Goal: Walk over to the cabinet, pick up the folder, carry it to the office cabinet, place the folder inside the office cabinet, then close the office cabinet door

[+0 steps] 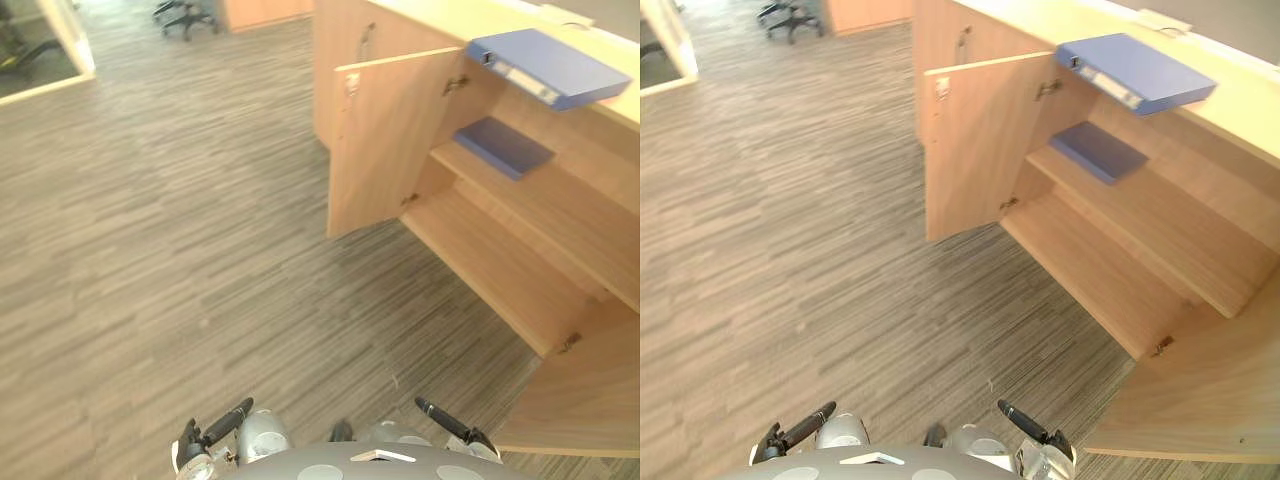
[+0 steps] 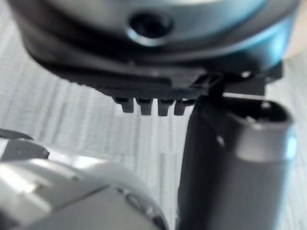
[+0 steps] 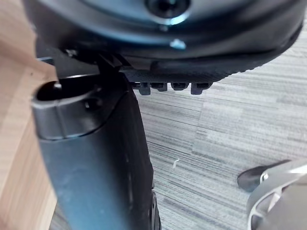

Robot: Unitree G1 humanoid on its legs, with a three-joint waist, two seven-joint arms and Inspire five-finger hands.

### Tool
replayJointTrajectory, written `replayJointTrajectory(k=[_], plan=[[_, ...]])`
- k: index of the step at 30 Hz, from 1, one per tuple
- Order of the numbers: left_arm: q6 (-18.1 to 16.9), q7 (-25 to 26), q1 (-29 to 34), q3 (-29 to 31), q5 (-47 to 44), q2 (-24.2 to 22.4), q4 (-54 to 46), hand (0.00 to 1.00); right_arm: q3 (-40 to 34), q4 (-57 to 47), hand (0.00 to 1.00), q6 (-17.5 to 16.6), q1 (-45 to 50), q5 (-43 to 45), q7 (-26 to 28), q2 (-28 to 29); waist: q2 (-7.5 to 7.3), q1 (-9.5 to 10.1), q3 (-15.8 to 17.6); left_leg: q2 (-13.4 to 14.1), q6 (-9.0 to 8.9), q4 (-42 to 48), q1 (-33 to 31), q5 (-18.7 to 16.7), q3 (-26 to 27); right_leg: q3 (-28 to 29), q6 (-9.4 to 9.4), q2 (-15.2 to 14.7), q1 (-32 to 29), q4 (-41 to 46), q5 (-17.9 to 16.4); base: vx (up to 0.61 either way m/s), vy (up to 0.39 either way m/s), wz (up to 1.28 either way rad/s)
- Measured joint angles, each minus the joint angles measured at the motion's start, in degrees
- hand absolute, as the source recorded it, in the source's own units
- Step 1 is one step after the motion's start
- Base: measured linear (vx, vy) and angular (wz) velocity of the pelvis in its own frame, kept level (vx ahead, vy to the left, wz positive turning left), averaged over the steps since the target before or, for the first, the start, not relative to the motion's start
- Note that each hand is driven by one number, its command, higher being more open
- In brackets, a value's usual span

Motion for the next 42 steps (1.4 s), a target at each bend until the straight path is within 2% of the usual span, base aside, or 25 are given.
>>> replayJointTrajectory(k=[3, 4, 5, 6, 7, 8, 9, 12, 14, 17, 20, 22, 24, 27, 28, 29, 30, 31, 32, 33, 37, 38, 40, 41, 42], plan=[[-0.25, 0.24, 0.01, 0.51, 0.02, -0.76, -1.20, 1.00, 1.88, 1.45, 1.00, 0.37, -2.34, 4.08, 0.17, 0.20, -0.11, 0.48, 0.15, -4.92, -0.87, -16.50, -4.67, -2.00, -6.40, 6.15, 3.04, -1.06, 3.32, -2.02, 0.65, 0.37, 0.181, -1.27], [0.03, 0.19, 0.02, 1.20, 0.00, -0.92, -1.04, 1.00, 1.75, 1.33, 1.00, -0.07, -2.52, 5.50, 0.73, 0.49, -0.48, 1.12, 0.20, -7.96, -2.01, -28.75, -4.12, -1.59, -11.07, 8.19, 4.86, -2.55, 4.46, -2.04, -0.30, 0.52, 0.344, -1.24], [0.18, 0.26, 0.09, 1.73, -0.10, -1.29, -0.27, 1.00, 1.71, 1.07, 1.00, -0.68, -2.16, 6.75, 0.79, 0.89, -0.72, 1.64, 0.14, -10.49, -2.75, -39.29, -3.14, 0.22, -15.93, 9.46, 6.89, -4.22, 5.54, -2.13, -1.51, 0.42, 0.319, -1.13], [0.26, 0.33, 0.10, 2.67, -0.30, -1.61, 0.15, 1.00, 1.83, 0.62, 1.00, -0.71, -1.72, 7.29, 0.86, 0.93, -0.66, 1.66, 0.06, -11.11, -2.71, -43.15, -3.00, 1.63, -17.73, 9.83, 7.98, -4.84, 6.15, -2.13, -2.16, 0.42, 0.364, -0.89], [0.34, 0.92, 0.29, 3.78, -0.46, -2.13, 1.03, 1.00, 2.00, 0.10, 1.00, -0.81, -0.87, 7.91, 0.90, 0.89, -0.28, 1.65, -0.25, -11.52, -2.89, -48.13, -2.86, 4.87, -20.26, 10.62, 10.44, -6.03, 7.28, -1.74, -3.63, 0.44, 0.417, -0.77], [0.42, 1.59, 0.77, 4.39, -0.84, -2.83, 1.65, 1.00, 2.25, -0.65, 1.00, -0.82, 0.72, 8.67, 1.04, 0.91, 0.47, 1.71, -1.24, -11.72, -4.75, -47.37, -2.24, 12.13, -19.78, 11.47, 12.88, -7.43, 7.99, -0.64, -5.09, 0.54, 0.532, -0.79], [0.63, 1.78, 0.81, 5.12, -1.42, -2.60, 1.86, 1.00, 2.42, -0.60, 1.00, -0.82, 0.75, 8.65, 1.13, 1.45, -0.57, 1.95, -1.45, -12.35, -5.07, -45.59, -2.35, 11.71, -18.37, 12.21, 13.95, -8.83, 7.80, 0.56, -5.78, 0.54, 0.516, -0.84], [0.77, 2.38, 0.97, 6.05, -2.38, -0.78, 3.02, 1.00, 1.45, -0.33, 1.00, -0.60, 0.81, 8.50, 1.85, 3.31, -4.15, 3.23, -3.76, -13.97, -1.29, -43.40, 1.22, 5.85, -8.73, 13.77, 15.78, -15.34, 2.34, 10.48, -3.85, 0.47, 0.426, -1.13], [0.74, 2.35, 0.99, 5.99, -2.39, -0.43, 3.49, 1.00, -0.84, -0.33, 1.00, -0.44, 0.64, 8.50, 2.02, 3.69, -4.43, 3.31, -3.98, -15.13, 0.21, -45.35, 5.55, 4.95, -4.90, 13.62, 14.11, -17.68, -0.14, 17.50, -2.60, 0.24, 0.275, -0.90], [0.78, 2.24, 1.04, 5.83, -2.28, -0.59, 4.29, 1.00, -3.18, -0.30, 1.00, -0.32, 0.47, 8.46, 2.68, 2.67, -2.53, 2.77, -4.21, -16.34, 2.00, -50.45, 13.34, 4.29, 0.34, 6.77, 10.19, -22.71, -4.68, 30.22, 2.19, 0.16, 0.301, -0.74], [0.88, 2.22, 1.09, 5.81, -1.67, 0.26, 4.56, 1.00, -3.46, -0.17, 1.00, -0.50, 0.64, 8.21, 2.45, 1.79, -1.78, 1.39, -4.73, -16.65, 2.47, -56.05, 18.14, 5.16, 2.62, -5.18, 9.39, -24.58, -6.42, 31.60, 1.42, 0.05, 0.122, -0.45], [1.35, 2.24, 1.12, 5.81, -1.63, 0.23, 5.27, 1.00, -3.40, -0.09, 1.00, -0.61, 0.72, 8.20, 2.40, 1.33, -1.09, 1.09, -5.23, -16.66, 2.02, -59.56, 19.81, 6.02, 3.26, -8.43, 9.73, -24.88, -6.31, 29.39, 0.27, 0.06, 0.000, -0.45], [1.45, 2.40, 1.04, 5.66, -1.65, -0.03, 5.86, 1.00, -3.57, 0.20, 1.00, -0.61, 0.54, 8.21, 2.15, 1.13, -0.53, 0.71, -5.06, -15.84, 1.53, -61.18, 19.73, 5.60, 3.50, -9.97, 9.87, -24.76, -7.96, 26.54, -3.42, 0.04, -0.071, -0.47], [1.57, 2.79, 0.72, 5.29, -1.64, -0.32, 7.17, 1.00, -3.89, 0.44, 1.00, -0.07, 0.86, 8.88, 1.42, 0.53, 0.72, -0.12, -4.16, -11.70, -0.38, -61.06, 21.02, 4.50, 3.29, -9.91, 11.95, -22.68, -11.81, 19.73, -2.72, 0.05, -0.176, -0.27], [1.65, 3.25, 0.76, 5.12, -1.64, -0.39, 7.26, 1.00, -3.32, 0.40, 1.00, -0.16, 1.34, 8.80, 1.30, 0.62, -0.07, -0.18, -4.18, -10.79, -1.75, -61.03, 22.06, 4.19, 3.12, -8.87, 13.34, -22.45, -12.48, 15.31, -1.06, 0.11, -0.268, 0.00], [1.66, 3.58, 0.64, 5.22, -1.91, -0.02, 6.66, 1.00, -1.74, 0.06, 1.00, -0.27, 2.52, 8.80, 1.35, 1.39, -2.29, -0.18, -4.33, -11.04, -3.77, -60.84, 23.13, 4.10, 2.76, -6.36, 13.44, -22.69, -12.57, 10.65, 1.51, 0.13, -0.302, 0.11], [1.72, 3.49, 0.56, 4.98, -1.66, 0.69, 6.33, 1.00, -1.45, -0.17, 1.00, -0.26, 3.28, 8.73, 1.45, 1.99, -3.54, -0.21, -4.39, -11.36, -4.73, -60.62, 23.58, 4.12, 2.10, -5.63, 14.32, -23.24, -12.85, 11.05, 5.75, 0.19, -0.352, 0.33], [1.77, 3.63, 0.08, 4.83, -1.37, 0.42, 5.99, 1.00, -1.47, -0.46, 1.00, -0.20, 4.76, 8.68, 1.67, 1.71, -3.77, -0.03, -4.95, -9.92, -6.53, -60.37, 24.69, 4.28, 0.46, -6.69, 13.50, -22.38, -12.34, 13.09, 4.94, 0.26, -0.352, 0.25], [1.69, 3.70, 0.34, 4.89, -0.85, -0.90, 5.27, 1.00, -1.43, -0.75, 1.00, -0.31, 5.48, 8.45, 1.64, 0.84, -1.81, 0.04, -5.24, -8.14, -7.49, -60.38, 24.96, 3.86, -1.13, -7.55, 12.72, -20.78, -12.44, 14.82, 2.68, 0.30, -0.394, 0.20], [1.74, 3.73, 0.40, 4.92, 0.37, -1.34, 5.27, 1.00, -1.60, -1.02, 1.00, -0.28, 5.44, 8.40, 1.68, 0.38, -0.95, -0.16, -5.26, -7.11, -8.83, -60.54, 24.98, 3.76, -1.82, -8.21, 12.61, -20.29, -12.92, 16.63, 0.88, 0.24, -0.294, 0.10], [1.76, 4.03, 0.58, 5.58, 1.80, -2.17, 5.31, 1.00, -3.66, 0.27, 1.00, 0.82, 5.29, 7.58, 1.62, -0.15, -0.17, -0.46, -5.52, -5.11, -9.32, -64.66, 27.81, 3.52, -3.92, -9.55, 12.09, -18.95, -12.99, 22.70, -5.99, 0.22, -0.217, 0.22], [1.76, 4.23, 0.70, 5.77, 1.75, -2.27, 5.67, 1.00, -3.88, 0.92, 1.00, 1.06, 5.12, 6.97, 1.57, -0.35, -0.02, -0.46, -6.38, -3.55, -8.96, -63.89, 27.57, 2.92, -3.91, -9.96, 11.27, -17.39, -12.91, 22.69, -7.52, 0.33, -0.220, -0.10], [1.72, 4.05, 0.84, 5.90, 0.82, -1.69, 5.66, 1.00, -3.71, 1.06, 1.00, 0.96, 4.82, 6.03, 1.47, -0.21, -0.39, -0.23, -7.09, -1.08, -8.29, -55.02, 23.50, 2.84, -6.26, -9.96, 10.60, -14.67, -11.58, 20.07, -8.01, 0.35, -0.245, -0.20], [1.72, 4.08, 0.95, 5.98, 0.03, -1.12, 5.60, 1.00, -2.48, 1.73, 1.00, 0.88, 4.79, 6.05, 1.42, -0.26, -0.81, -0.38, -7.33, 1.40, -6.71, -43.57, 18.08, 3.07, -9.29, -10.25, 9.56, -11.66, -8.66, 15.48, -6.27, 0.26, -0.190, -0.17], [1.72, 4.06, 0.97, 6.00, 0.01, -1.01, 5.51, 1.00, -1.72, 2.02, 1.00, 0.86, 4.79, 6.05, 1.39, -0.34, -0.91, -0.35, -7.24, 2.39, -5.64, -39.29, 16.27, 3.81, -10.00, -10.26, 9.17, -10.46, -7.11, 13.80, -5.82, 0.38, -0.231, -0.23]])
